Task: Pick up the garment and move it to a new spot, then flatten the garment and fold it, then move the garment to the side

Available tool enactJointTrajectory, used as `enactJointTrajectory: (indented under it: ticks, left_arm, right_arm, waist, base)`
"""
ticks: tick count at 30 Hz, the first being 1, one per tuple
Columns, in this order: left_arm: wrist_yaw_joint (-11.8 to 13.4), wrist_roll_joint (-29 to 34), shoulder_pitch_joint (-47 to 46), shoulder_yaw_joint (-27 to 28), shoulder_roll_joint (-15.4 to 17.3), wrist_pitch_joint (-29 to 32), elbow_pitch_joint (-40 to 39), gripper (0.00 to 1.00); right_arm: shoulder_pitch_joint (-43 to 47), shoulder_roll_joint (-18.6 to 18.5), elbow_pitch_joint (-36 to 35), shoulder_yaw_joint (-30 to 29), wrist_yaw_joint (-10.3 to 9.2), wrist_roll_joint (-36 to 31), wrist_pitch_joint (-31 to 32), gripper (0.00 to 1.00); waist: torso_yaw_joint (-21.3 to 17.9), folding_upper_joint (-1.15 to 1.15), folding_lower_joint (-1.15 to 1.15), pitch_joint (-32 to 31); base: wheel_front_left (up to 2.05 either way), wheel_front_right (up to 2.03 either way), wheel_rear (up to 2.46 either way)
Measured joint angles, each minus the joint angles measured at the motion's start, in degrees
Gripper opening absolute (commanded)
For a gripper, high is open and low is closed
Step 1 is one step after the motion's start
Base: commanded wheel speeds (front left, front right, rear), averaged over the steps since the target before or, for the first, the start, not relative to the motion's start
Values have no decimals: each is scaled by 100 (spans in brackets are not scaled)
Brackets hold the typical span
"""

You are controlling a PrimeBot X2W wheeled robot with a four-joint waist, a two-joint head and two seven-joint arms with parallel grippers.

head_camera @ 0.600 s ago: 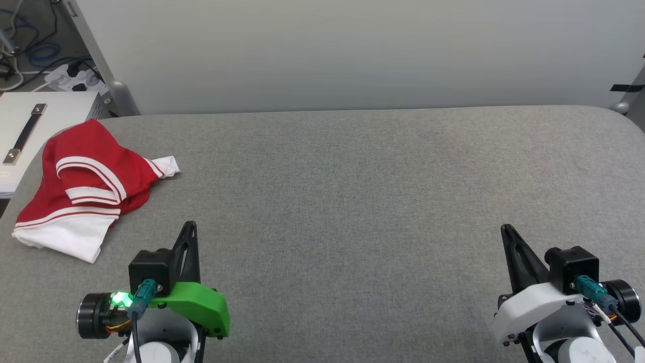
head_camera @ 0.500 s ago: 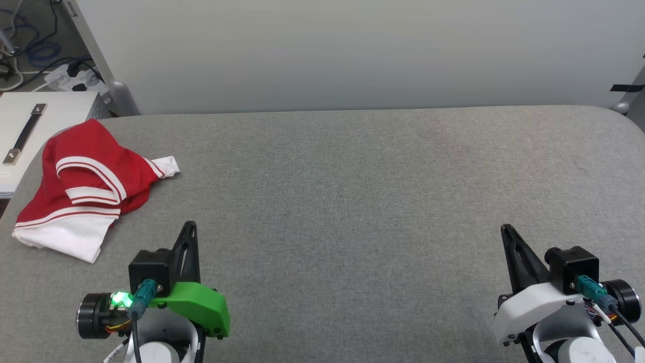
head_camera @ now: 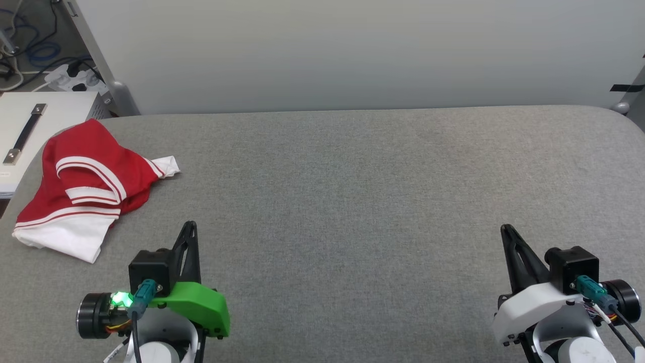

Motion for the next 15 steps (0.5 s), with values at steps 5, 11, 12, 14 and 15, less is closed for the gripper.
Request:
enactJointTrajectory:
  ticks: [5, 11, 12, 14, 15]
  left_arm:
    - [-1, -3, -2, 0, 1, 0, 2, 100]
    - [-1, -45, -2, -14, 1, -46, 33, 100]
    - [-1, -45, -2, -18, 1, -56, 37, 100]
    - [-1, -54, -2, -24, 1, -69, 57, 100]
    - [-1, -60, -2, -29, 1, -81, 65, 100]
  right_arm:
    - [0, -1, 3, 2, 0, 4, 0, 100]
    - [0, -1, 15, -9, 0, 22, -19, 100]
    - [0, -1, 18, -12, 0, 23, -31, 100]
    - [0, -2, 18, -20, 0, 31, -67, 100]
    - [0, -2, 19, -23, 0, 32, -76, 100]
  waist:
    - [0, 0, 0, 0]
    - [0, 0, 0, 1]
    - [0, 0, 0, 1]
    - [0, 0, 1, 0]
    - [0, 0, 1, -1]
  base:
    - [0, 0, 0]
    - [0, 0, 0]
    - [0, 0, 0]
    - [0, 0, 0]
    - [0, 0, 0]
